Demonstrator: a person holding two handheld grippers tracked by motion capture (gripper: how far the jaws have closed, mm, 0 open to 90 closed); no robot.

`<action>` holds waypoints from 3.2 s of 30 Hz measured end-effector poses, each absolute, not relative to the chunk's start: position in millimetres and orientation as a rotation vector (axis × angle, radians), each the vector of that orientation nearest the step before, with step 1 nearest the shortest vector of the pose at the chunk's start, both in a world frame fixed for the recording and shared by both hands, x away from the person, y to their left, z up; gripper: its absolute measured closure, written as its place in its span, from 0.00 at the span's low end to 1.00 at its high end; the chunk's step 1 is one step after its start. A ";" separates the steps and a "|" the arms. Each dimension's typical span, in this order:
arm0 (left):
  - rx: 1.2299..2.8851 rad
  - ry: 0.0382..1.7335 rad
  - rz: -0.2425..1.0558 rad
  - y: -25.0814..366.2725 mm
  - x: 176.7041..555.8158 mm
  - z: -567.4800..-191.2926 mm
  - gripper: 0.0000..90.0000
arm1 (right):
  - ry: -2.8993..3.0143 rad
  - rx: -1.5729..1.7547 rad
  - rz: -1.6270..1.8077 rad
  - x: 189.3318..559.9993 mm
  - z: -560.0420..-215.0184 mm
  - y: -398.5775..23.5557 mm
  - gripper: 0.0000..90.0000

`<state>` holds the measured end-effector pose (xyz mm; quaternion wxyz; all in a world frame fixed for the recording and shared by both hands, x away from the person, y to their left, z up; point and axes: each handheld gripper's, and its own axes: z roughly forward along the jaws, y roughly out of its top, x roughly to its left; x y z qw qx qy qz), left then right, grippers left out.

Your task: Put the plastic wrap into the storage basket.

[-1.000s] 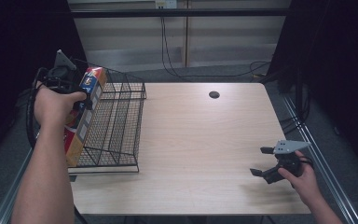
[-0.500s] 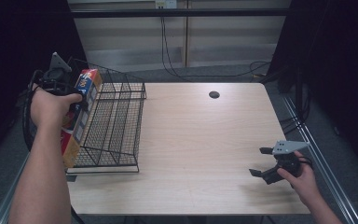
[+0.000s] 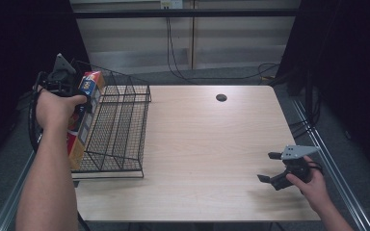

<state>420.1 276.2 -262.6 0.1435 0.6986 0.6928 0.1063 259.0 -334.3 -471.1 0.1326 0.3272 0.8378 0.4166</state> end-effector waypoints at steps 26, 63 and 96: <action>1.974 2.036 0.332 274.8 430.4 -275.8 0.46 | 2.446 0.942 1.206 259.9 -472.3 -332.3 0.02; 1.917 1.824 0.282 243.5 411.5 -250.2 0.30 | 2.437 0.938 1.208 258.2 -470.5 -332.5 0.02; 1.998 1.572 0.187 199.6 398.5 -274.5 0.18 | 2.442 0.936 1.202 257.7 -470.9 -330.4 0.02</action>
